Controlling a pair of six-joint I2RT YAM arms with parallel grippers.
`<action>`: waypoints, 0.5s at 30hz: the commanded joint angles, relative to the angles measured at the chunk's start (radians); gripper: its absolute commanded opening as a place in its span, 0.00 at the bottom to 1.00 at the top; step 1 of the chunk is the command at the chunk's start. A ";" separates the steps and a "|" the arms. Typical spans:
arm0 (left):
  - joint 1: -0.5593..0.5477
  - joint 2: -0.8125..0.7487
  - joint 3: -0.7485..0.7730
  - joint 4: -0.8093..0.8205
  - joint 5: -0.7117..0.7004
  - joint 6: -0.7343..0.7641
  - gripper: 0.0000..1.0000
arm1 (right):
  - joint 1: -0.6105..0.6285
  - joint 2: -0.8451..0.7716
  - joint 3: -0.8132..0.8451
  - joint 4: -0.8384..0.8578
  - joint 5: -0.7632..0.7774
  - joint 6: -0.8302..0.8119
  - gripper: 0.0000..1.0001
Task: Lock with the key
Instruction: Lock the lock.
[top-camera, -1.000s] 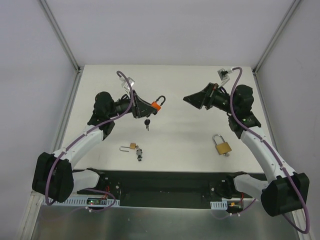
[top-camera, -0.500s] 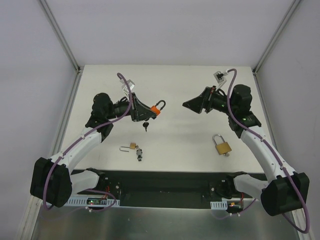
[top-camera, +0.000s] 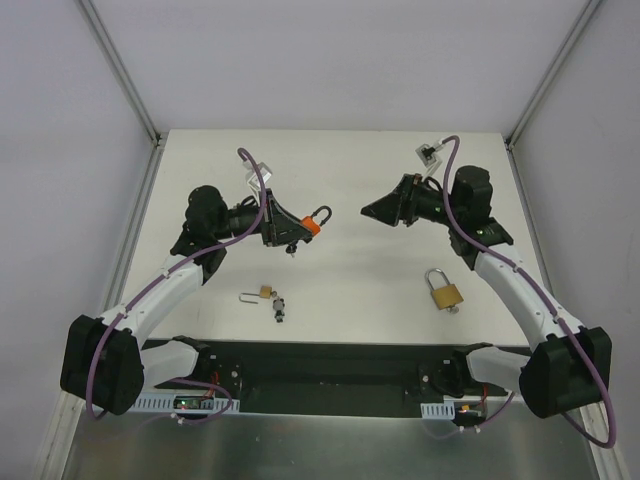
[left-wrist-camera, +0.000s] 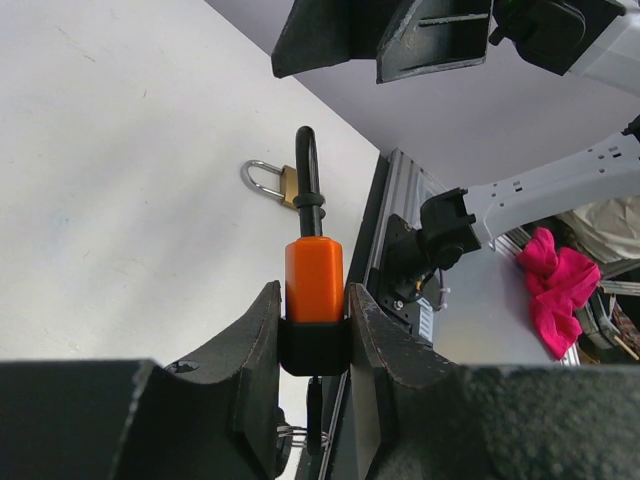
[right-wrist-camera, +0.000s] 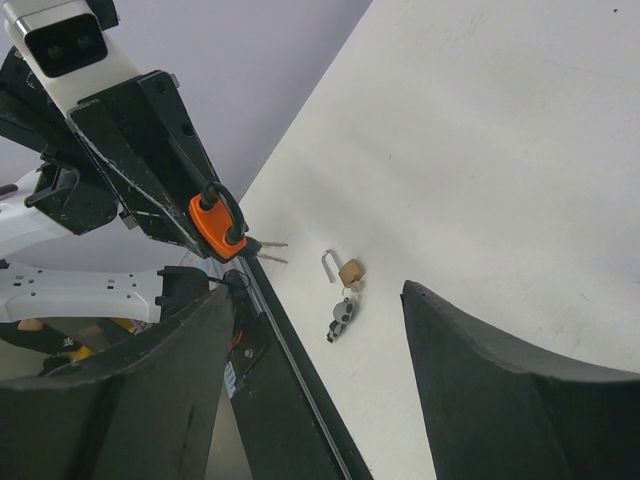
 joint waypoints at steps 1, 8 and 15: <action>0.011 -0.042 0.031 0.003 0.059 0.041 0.00 | 0.024 0.003 0.050 0.046 -0.033 -0.014 0.67; 0.008 -0.051 0.029 0.000 0.106 0.033 0.00 | 0.066 0.021 0.065 0.080 -0.090 -0.025 0.59; -0.009 -0.051 0.049 -0.002 0.132 0.032 0.00 | 0.135 0.046 0.088 0.101 -0.105 -0.046 0.57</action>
